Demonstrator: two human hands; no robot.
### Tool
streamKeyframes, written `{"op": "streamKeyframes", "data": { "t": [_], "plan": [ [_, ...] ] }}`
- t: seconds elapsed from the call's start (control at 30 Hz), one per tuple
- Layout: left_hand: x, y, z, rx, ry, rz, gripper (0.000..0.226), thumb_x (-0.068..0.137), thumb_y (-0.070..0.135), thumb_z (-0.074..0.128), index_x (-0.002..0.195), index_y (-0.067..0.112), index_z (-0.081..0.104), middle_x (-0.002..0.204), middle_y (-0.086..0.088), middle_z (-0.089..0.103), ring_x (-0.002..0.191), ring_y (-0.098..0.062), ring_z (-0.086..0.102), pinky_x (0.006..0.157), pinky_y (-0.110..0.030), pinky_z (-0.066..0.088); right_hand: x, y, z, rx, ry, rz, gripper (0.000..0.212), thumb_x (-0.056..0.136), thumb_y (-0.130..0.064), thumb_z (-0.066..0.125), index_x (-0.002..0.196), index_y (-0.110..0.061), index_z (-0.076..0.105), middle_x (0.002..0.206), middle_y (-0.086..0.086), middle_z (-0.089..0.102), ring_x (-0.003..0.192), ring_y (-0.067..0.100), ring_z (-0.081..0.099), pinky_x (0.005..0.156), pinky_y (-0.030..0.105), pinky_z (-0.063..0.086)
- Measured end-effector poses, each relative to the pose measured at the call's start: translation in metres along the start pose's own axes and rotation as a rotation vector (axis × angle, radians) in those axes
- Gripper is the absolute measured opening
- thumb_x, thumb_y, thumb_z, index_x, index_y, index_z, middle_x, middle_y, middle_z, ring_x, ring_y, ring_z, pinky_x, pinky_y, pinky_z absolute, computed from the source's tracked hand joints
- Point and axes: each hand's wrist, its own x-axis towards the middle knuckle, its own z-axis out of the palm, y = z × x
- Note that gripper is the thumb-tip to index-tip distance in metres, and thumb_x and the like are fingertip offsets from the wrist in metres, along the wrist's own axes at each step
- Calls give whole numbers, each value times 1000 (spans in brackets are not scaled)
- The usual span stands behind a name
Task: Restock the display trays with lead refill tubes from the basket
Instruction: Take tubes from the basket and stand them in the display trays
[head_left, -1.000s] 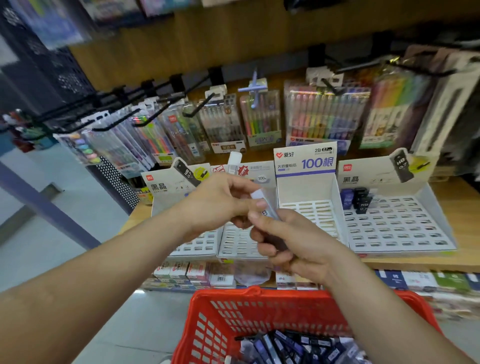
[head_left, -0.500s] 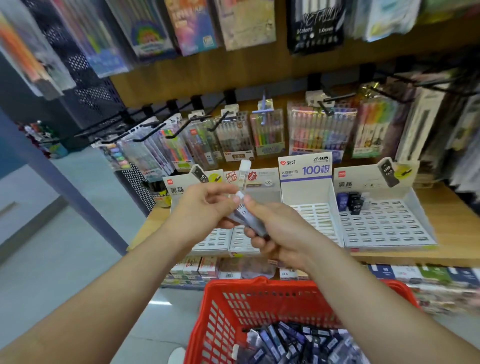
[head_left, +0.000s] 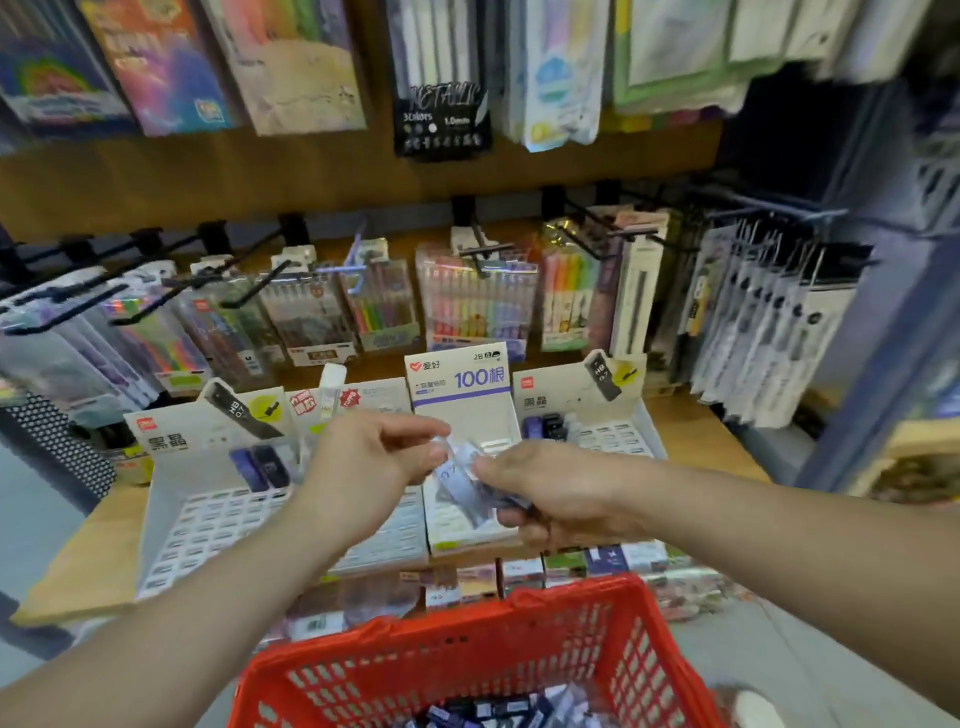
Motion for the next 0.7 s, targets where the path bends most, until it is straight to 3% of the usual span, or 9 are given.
{"op": "streamKeyframes", "data": {
  "t": [0.13,0.23,0.33,0.43,0.53,0.7],
  "plan": [
    [47,0,52,-59,7,-11,21,78,-4,72,72,17,71,59,2,68,59,-13,64,63,-23,56,-2,49,-77,-61,203,119,22,104,-31,45,98,-11,52,71,3,47,51,12,44,47,23,30],
    [78,-11,94,31,-18,2,15,78,-2,73,76,12,72,68,-4,69,62,-14,64,60,-16,52,7,87,-113,-78,375,182,7,103,-19,49,104,-12,47,78,7,54,51,11,53,41,21,34],
    [106,-22,129,211,-42,83,13,79,5,74,87,15,74,75,1,69,69,-8,63,71,-18,49,18,118,-131,-156,484,174,9,101,-17,50,107,-12,45,80,8,54,60,16,54,45,24,37],
    [129,-27,152,372,-69,193,15,77,9,76,86,20,71,71,10,64,67,3,59,72,-13,47,22,137,-136,-134,531,144,7,101,-14,48,105,-8,46,81,7,51,62,17,49,50,25,39],
    [142,-34,169,481,-99,241,13,77,10,76,83,19,69,72,9,65,73,-7,63,74,-16,47,23,149,-132,-194,510,119,17,101,-15,46,112,-3,48,85,11,53,64,19,48,54,29,39],
    [144,-49,185,642,-178,343,12,81,11,71,93,15,72,84,3,71,83,-14,65,79,-24,49,28,151,-130,-189,497,68,20,103,-18,44,117,-4,49,82,10,52,60,17,46,48,25,37]
  ]
}}
